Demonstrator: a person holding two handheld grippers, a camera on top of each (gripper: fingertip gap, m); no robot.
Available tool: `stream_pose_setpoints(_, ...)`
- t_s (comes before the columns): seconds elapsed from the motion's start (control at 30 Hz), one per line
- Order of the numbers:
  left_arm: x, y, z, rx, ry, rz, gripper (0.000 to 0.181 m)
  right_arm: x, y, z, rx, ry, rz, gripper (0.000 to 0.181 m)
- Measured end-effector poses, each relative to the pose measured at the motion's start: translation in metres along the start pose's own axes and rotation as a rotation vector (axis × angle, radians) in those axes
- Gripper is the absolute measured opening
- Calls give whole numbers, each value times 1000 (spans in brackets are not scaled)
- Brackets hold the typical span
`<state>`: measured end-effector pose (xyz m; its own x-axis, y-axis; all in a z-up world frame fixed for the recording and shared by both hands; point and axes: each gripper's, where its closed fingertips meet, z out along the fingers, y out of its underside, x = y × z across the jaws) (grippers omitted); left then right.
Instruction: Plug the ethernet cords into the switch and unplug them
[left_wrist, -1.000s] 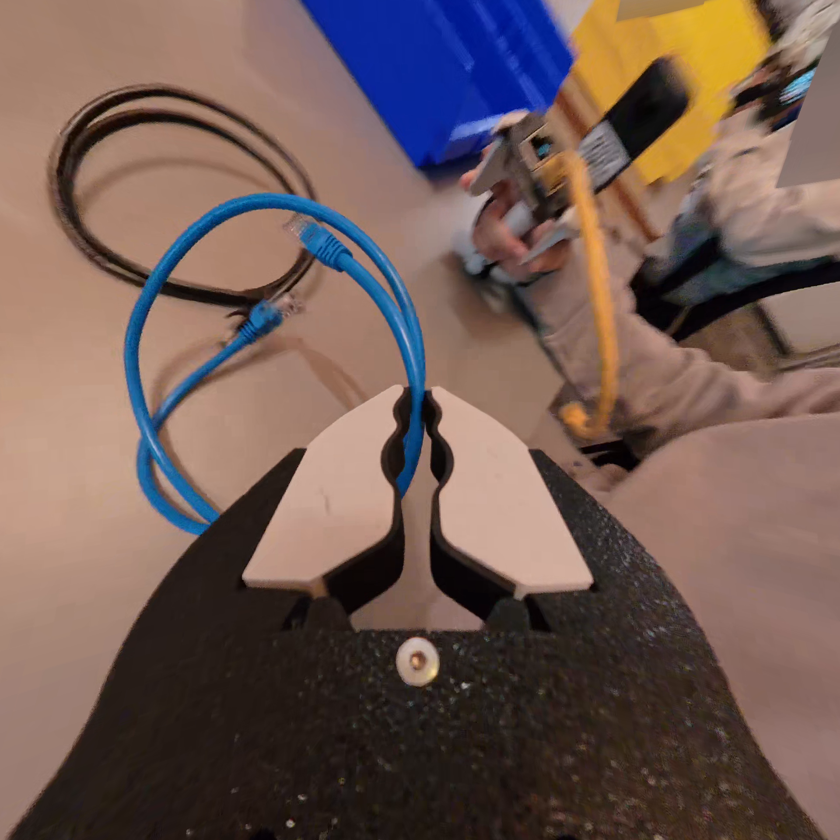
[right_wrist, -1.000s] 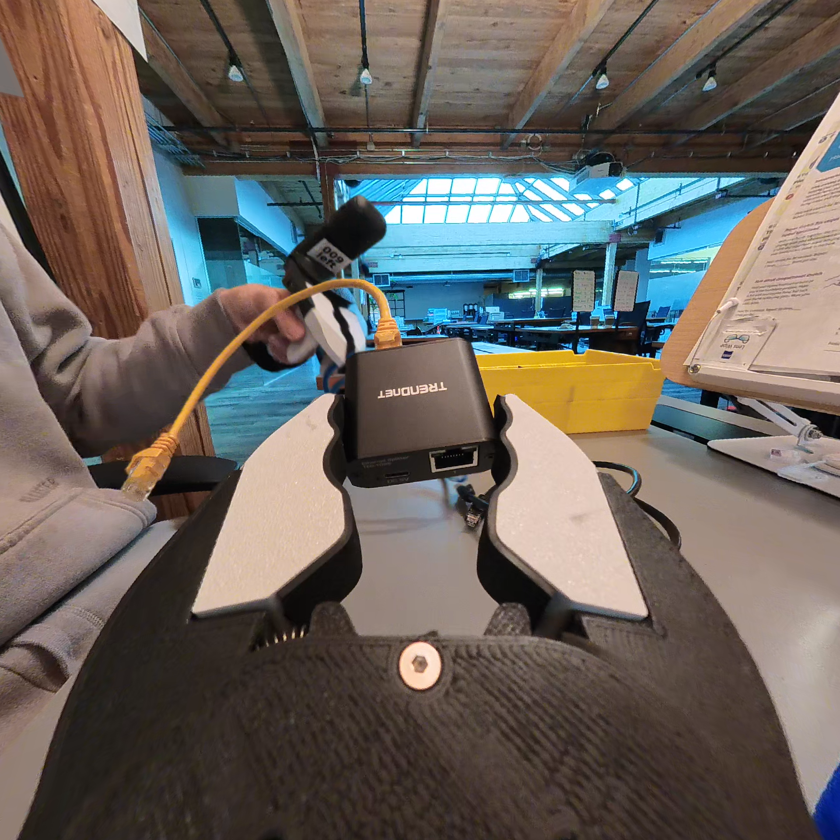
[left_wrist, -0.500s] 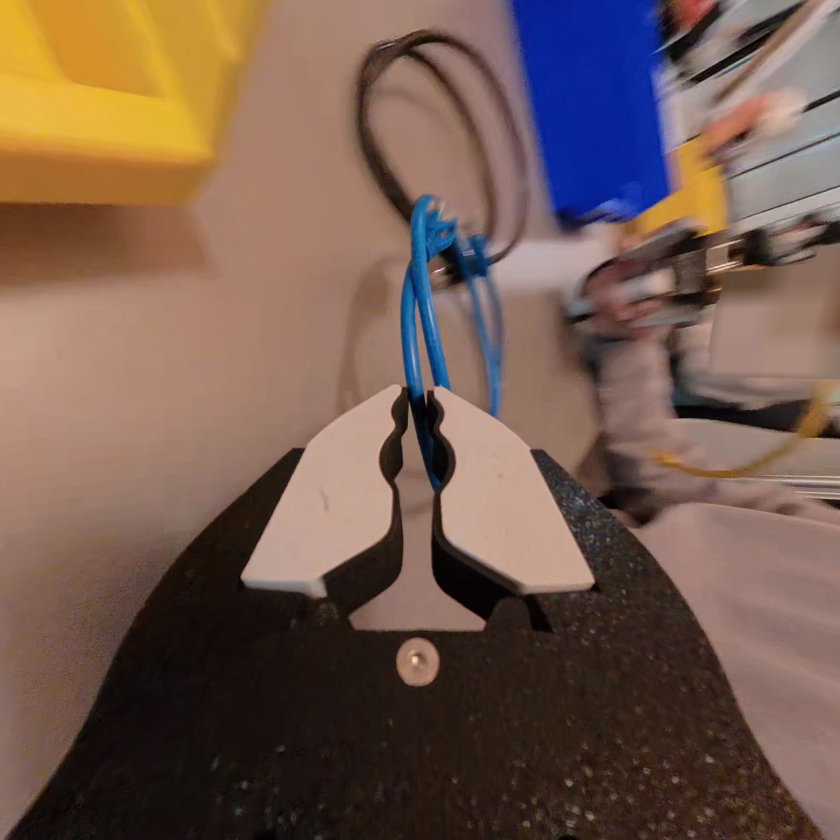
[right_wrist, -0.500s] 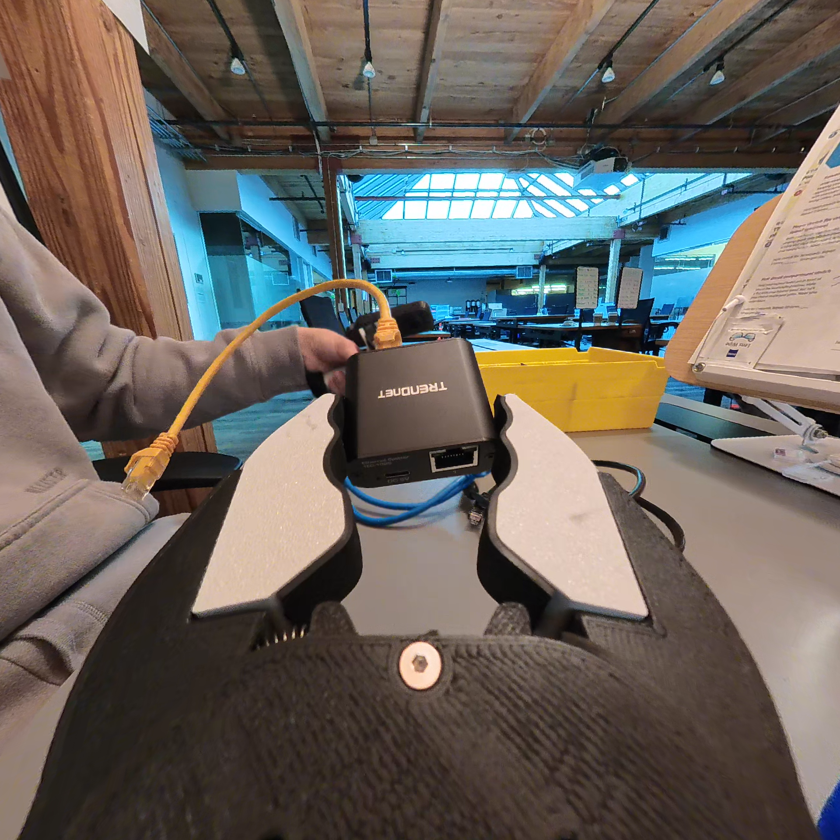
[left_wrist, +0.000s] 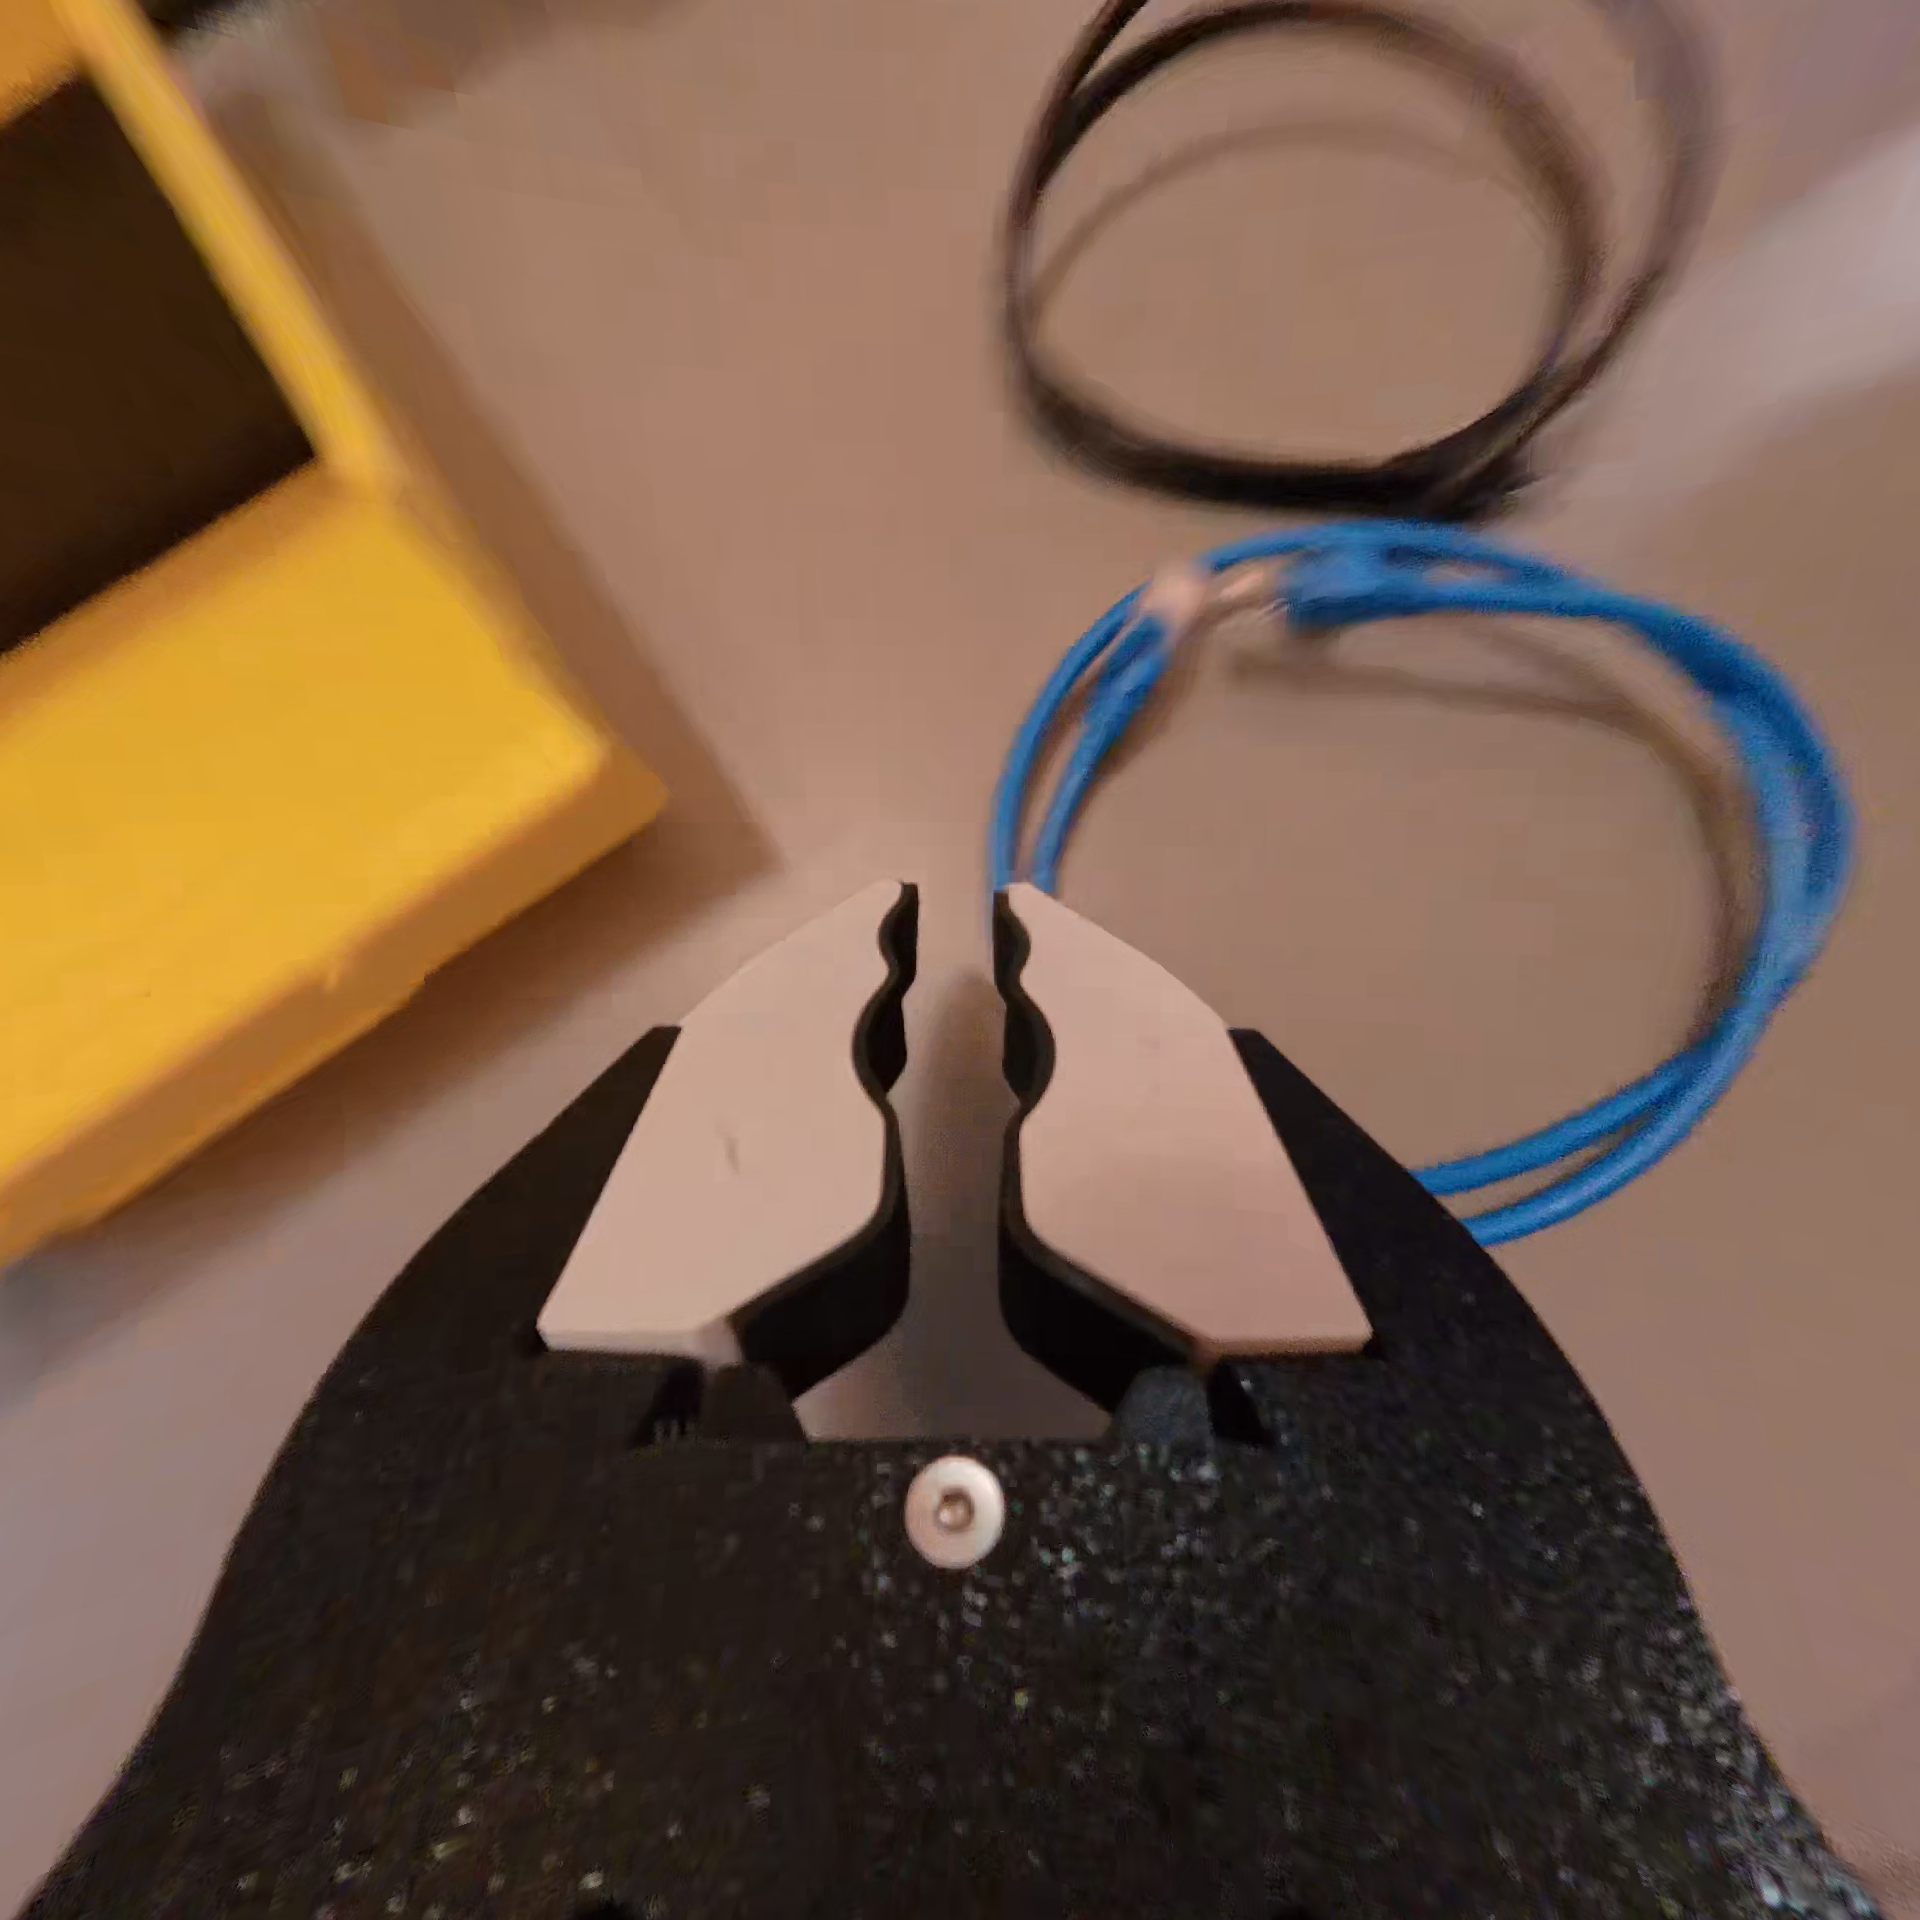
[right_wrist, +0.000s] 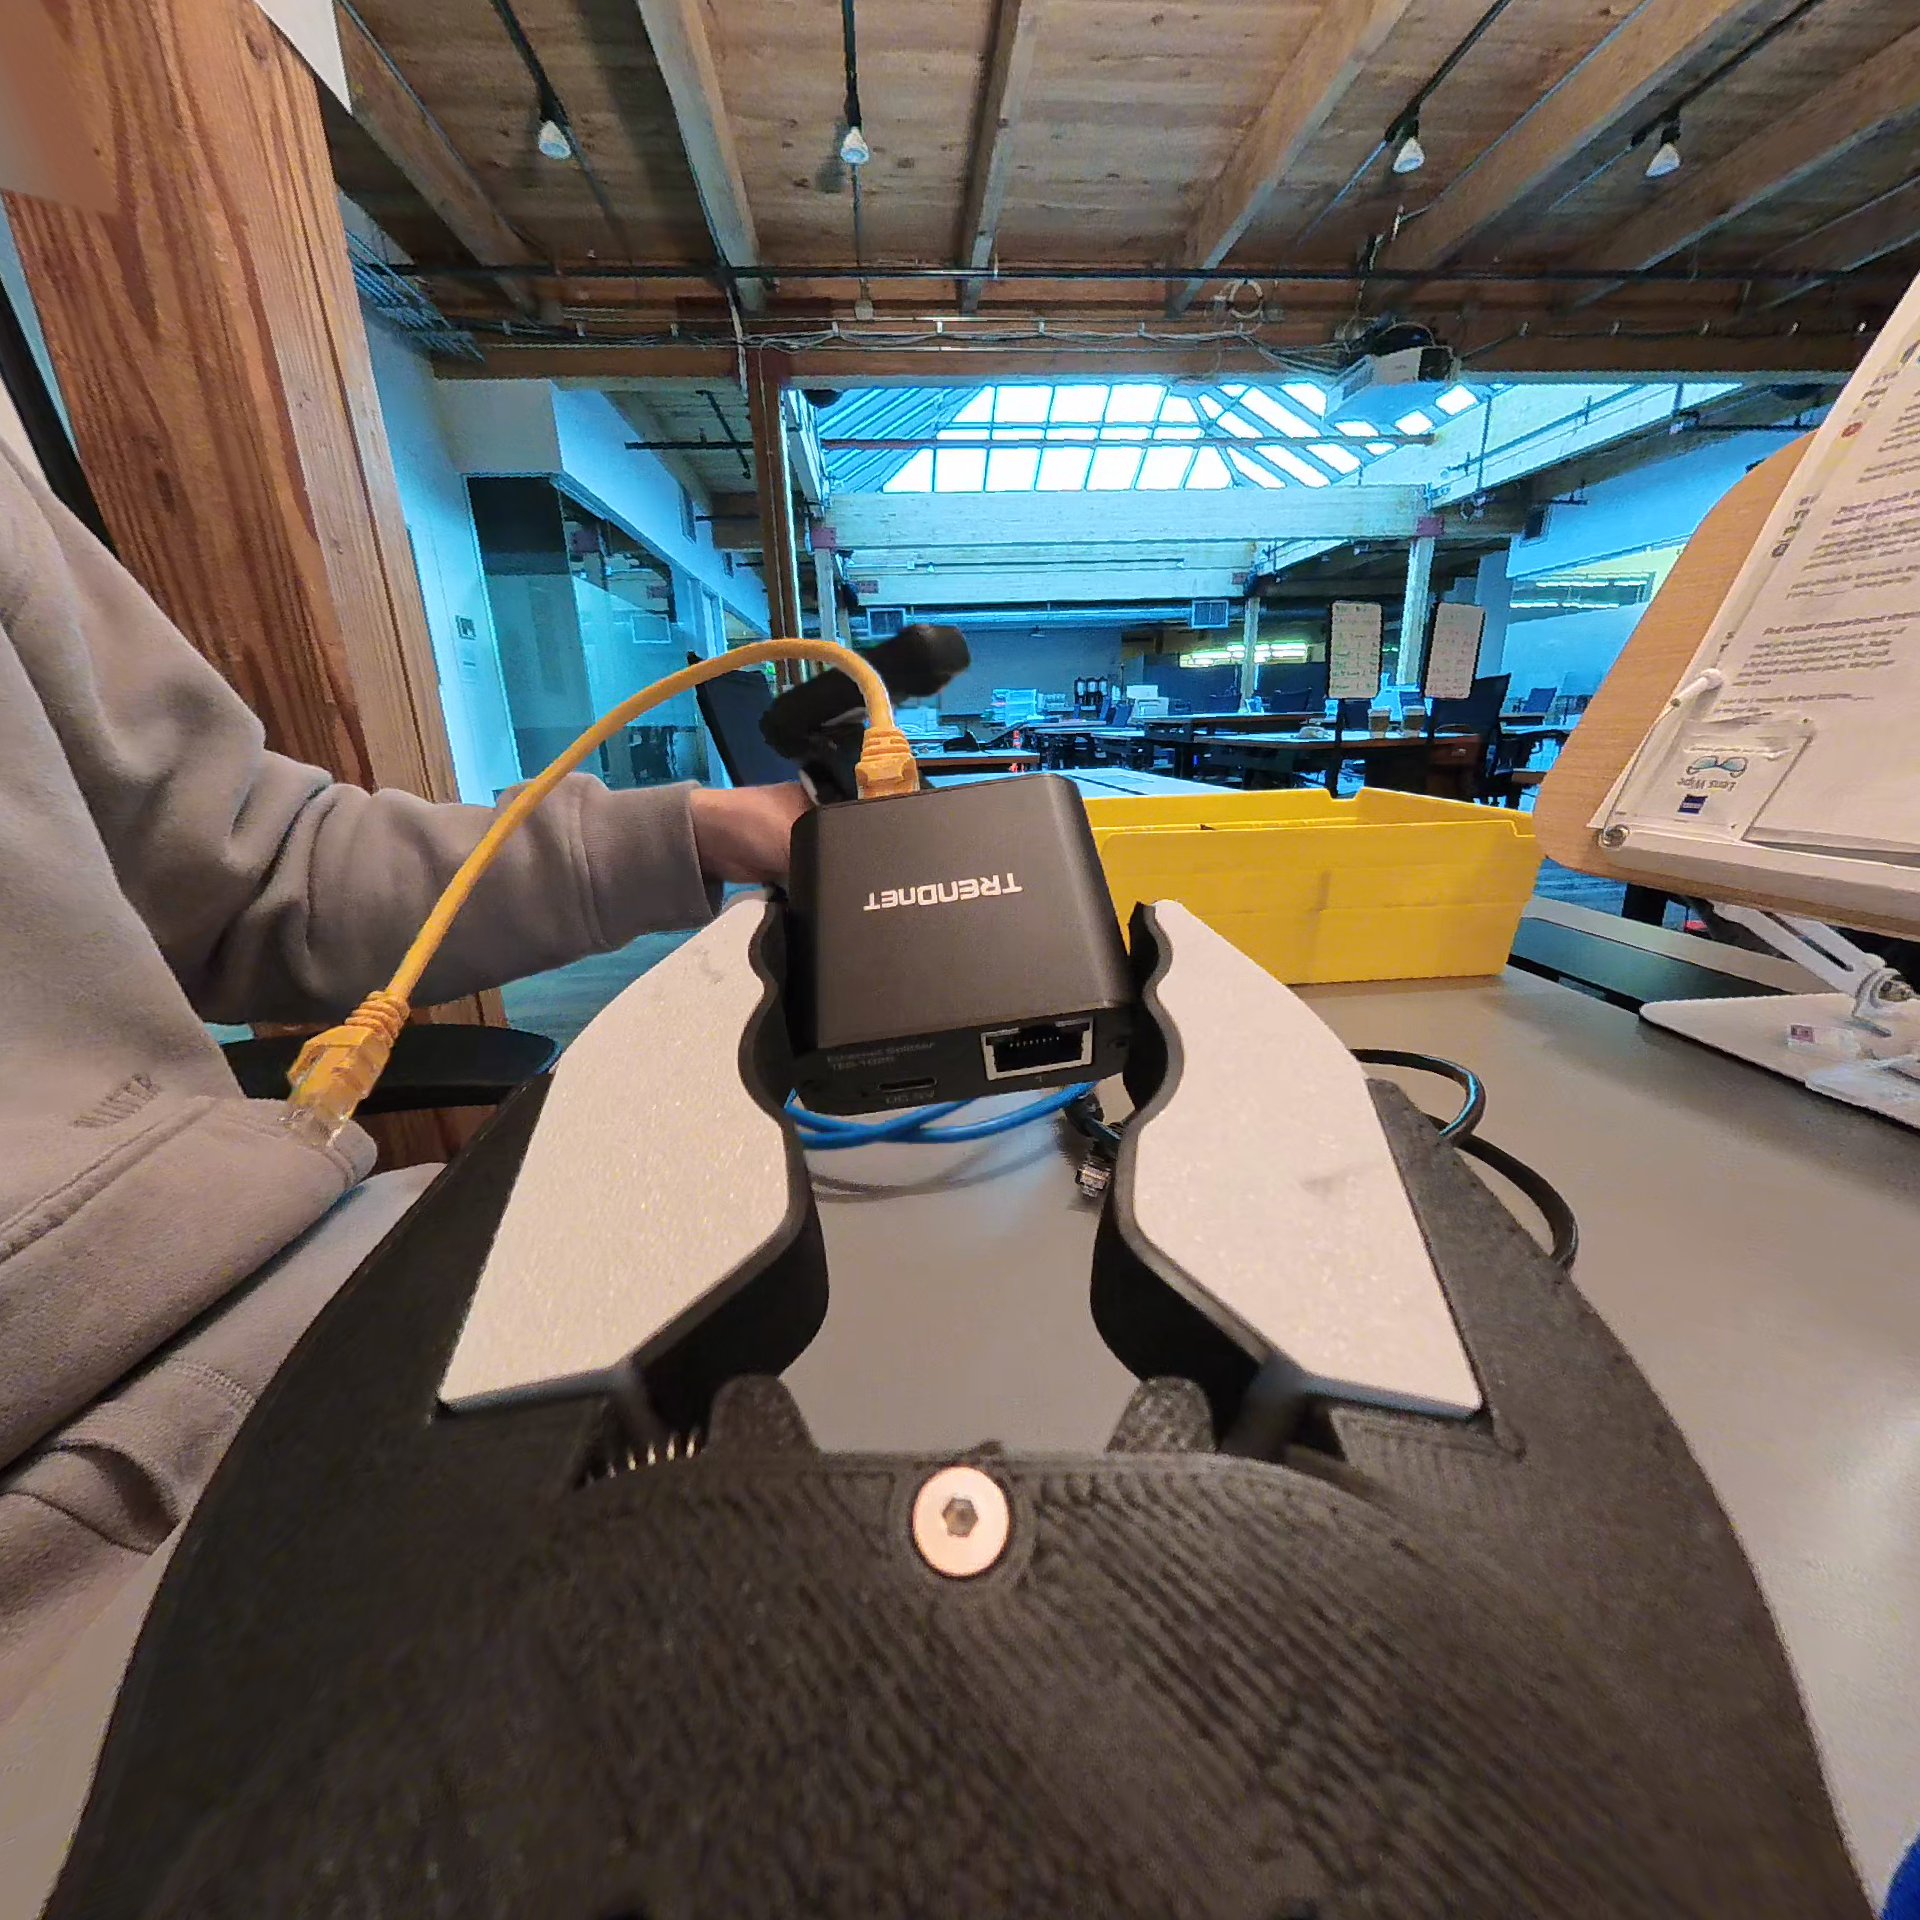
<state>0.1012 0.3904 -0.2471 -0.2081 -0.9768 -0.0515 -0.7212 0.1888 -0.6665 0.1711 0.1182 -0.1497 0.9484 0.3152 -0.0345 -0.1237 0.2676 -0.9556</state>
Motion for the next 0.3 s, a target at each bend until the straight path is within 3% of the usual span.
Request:
stream_pose_setpoints(0.03,12,-10,2,62,49,46,13,0,0,0,0,0,0,63)
stream_pose_setpoints(0.17,40,-17,22,96,152,255,16,0,0,0,-1,-1,-1,63)
stream_pose_setpoints(0.3,40,-12,44,50,214,286,16,-1,0,0,-2,0,-7,63)
